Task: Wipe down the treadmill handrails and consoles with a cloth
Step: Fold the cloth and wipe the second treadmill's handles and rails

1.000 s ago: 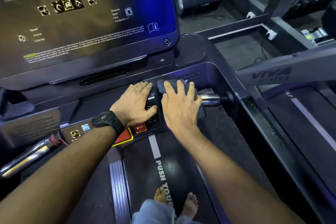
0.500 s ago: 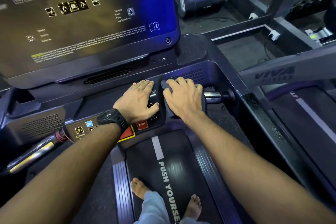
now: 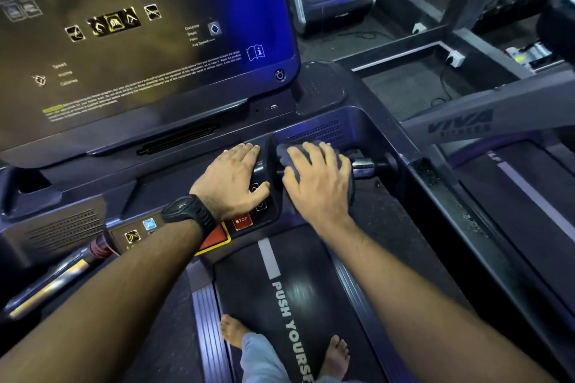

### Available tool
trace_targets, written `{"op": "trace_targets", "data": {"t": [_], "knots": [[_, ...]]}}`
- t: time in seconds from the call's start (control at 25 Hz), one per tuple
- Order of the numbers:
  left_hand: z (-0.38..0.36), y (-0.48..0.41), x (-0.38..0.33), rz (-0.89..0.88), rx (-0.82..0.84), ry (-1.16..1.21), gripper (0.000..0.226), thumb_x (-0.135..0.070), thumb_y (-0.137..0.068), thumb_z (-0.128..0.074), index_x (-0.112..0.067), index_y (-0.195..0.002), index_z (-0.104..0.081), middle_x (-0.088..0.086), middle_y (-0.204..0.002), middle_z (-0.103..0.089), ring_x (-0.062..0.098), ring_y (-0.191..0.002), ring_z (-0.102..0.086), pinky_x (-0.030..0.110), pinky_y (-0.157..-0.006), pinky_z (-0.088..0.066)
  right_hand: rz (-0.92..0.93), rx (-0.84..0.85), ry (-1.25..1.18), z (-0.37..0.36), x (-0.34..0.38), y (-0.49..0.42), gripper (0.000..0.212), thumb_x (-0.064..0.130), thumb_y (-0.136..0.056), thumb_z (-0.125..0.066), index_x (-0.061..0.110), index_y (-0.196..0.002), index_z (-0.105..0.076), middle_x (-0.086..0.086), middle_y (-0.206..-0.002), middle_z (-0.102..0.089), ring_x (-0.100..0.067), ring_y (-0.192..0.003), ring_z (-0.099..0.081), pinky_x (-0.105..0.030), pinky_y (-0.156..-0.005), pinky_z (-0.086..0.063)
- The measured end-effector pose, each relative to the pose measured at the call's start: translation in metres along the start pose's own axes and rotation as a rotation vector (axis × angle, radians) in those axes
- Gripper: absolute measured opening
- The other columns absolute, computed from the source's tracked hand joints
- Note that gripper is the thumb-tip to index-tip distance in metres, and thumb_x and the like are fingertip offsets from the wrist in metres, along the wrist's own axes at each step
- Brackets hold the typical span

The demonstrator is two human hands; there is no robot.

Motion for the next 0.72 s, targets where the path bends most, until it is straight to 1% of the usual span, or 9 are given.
{"op": "trace_targets", "data": {"t": [0.04, 0.08, 0.2, 0.32, 0.36, 0.44, 0.52, 0.64, 0.72], "knots": [[-0.001, 0.0, 0.001, 0.003, 0.002, -0.008, 0.098, -0.066, -0.075, -0.025, -0.005, -0.15, -0.034, 0.016, -0.154, -0.039, 0.027, -0.146, -0.031, 0.042, -0.121, -0.025, 0.033, -0.052, 0.012, 0.002, -0.001, 0.004, 0.035, 0.039, -0.089, -0.048, 0.026, -0.115, -0.068, 0.001, -0.118, -0.065, -0.027, -0.115, -0.057, -0.049, -0.09, -0.041], [-0.002, -0.001, 0.001, 0.006, 0.002, -0.015, 0.098, -0.068, -0.075, -0.026, -0.005, -0.15, -0.034, 0.015, -0.154, -0.039, 0.027, -0.146, -0.031, 0.042, -0.121, -0.025, 0.069, 0.001, -0.001, 0.0, -0.004, -0.01, 0.034, 0.038, -0.088, -0.048, 0.025, -0.111, -0.069, 0.0, -0.113, -0.066, -0.029, -0.111, -0.059, -0.049, -0.086, -0.041], [-0.003, -0.003, 0.001, -0.001, 0.003, -0.016, 0.099, -0.07, -0.076, -0.026, -0.005, -0.15, -0.034, 0.016, -0.153, -0.04, 0.027, -0.145, -0.032, 0.043, -0.12, -0.025, -0.072, 0.191, -0.043, 0.003, -0.008, -0.044, 0.036, 0.041, -0.09, -0.04, 0.027, -0.107, -0.069, 0.0, -0.108, -0.067, -0.03, -0.106, -0.06, -0.046, -0.084, -0.041], [-0.003, -0.001, 0.001, 0.003, 0.002, -0.026, 0.099, -0.07, -0.076, -0.026, -0.005, -0.15, -0.034, 0.015, -0.154, -0.04, 0.027, -0.145, -0.032, 0.042, -0.12, -0.025, 0.01, -0.085, 0.025, 0.0, -0.006, 0.008, 0.035, 0.038, -0.088, -0.05, 0.026, -0.117, -0.067, 0.0, -0.121, -0.064, -0.03, -0.118, -0.057, -0.051, -0.092, -0.041], [-0.003, -0.002, 0.002, 0.006, 0.0, -0.028, 0.099, -0.07, -0.076, -0.026, -0.005, -0.15, -0.034, 0.015, -0.154, -0.04, 0.027, -0.145, -0.032, 0.042, -0.12, -0.025, 0.047, -0.117, 0.036, 0.001, -0.008, 0.008, 0.035, 0.037, -0.087, -0.052, 0.025, -0.116, -0.068, -0.001, -0.12, -0.064, -0.031, -0.117, -0.058, -0.051, -0.091, -0.042], [-0.002, -0.003, 0.003, 0.005, -0.009, -0.033, 0.099, -0.07, -0.076, -0.025, -0.005, -0.149, -0.034, 0.015, -0.154, -0.04, 0.027, -0.145, -0.032, 0.042, -0.12, -0.025, 0.014, 0.022, -0.038, 0.002, -0.017, -0.03, 0.033, 0.039, -0.087, -0.049, 0.026, -0.108, -0.07, -0.002, -0.108, -0.067, -0.031, -0.106, -0.061, -0.047, -0.083, -0.042], [-0.003, -0.002, 0.002, 0.006, -0.006, -0.031, 0.099, -0.071, -0.076, -0.025, -0.006, -0.15, -0.034, 0.015, -0.154, -0.039, 0.026, -0.146, -0.031, 0.041, -0.121, -0.025, -0.094, 0.1, -0.04, 0.003, -0.02, -0.035, 0.035, 0.041, -0.089, -0.046, 0.028, -0.11, -0.07, -0.001, -0.111, -0.068, -0.031, -0.107, -0.061, -0.047, -0.085, -0.043], [-0.003, 0.001, 0.001, 0.015, -0.006, -0.034, 0.099, -0.071, -0.075, -0.024, -0.006, -0.15, -0.034, 0.014, -0.155, -0.039, 0.025, -0.146, -0.03, 0.04, -0.121, -0.024, -0.001, -0.134, 0.038, -0.001, -0.023, 0.011, 0.037, 0.039, -0.089, -0.053, 0.027, -0.12, -0.067, -0.002, -0.124, -0.064, -0.033, -0.12, -0.056, -0.054, -0.094, -0.042], [-0.001, 0.0, 0.001, 0.016, -0.012, -0.033, 0.099, -0.071, -0.075, -0.024, -0.007, -0.15, -0.034, 0.014, -0.154, -0.039, 0.025, -0.146, -0.031, 0.04, -0.121, -0.025, 0.051, 0.004, -0.012, 0.0, -0.036, -0.017, 0.034, 0.041, -0.089, -0.049, 0.029, -0.115, -0.068, 0.0, -0.116, -0.066, -0.032, -0.111, -0.06, -0.048, -0.088, -0.044]]}}
Point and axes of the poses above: each hand's wrist, its own y-axis away from the middle knuckle, its own z-axis out of the back of the hand, x = y × z, the point moved 5 cm from there along -y, towards the middle knuckle
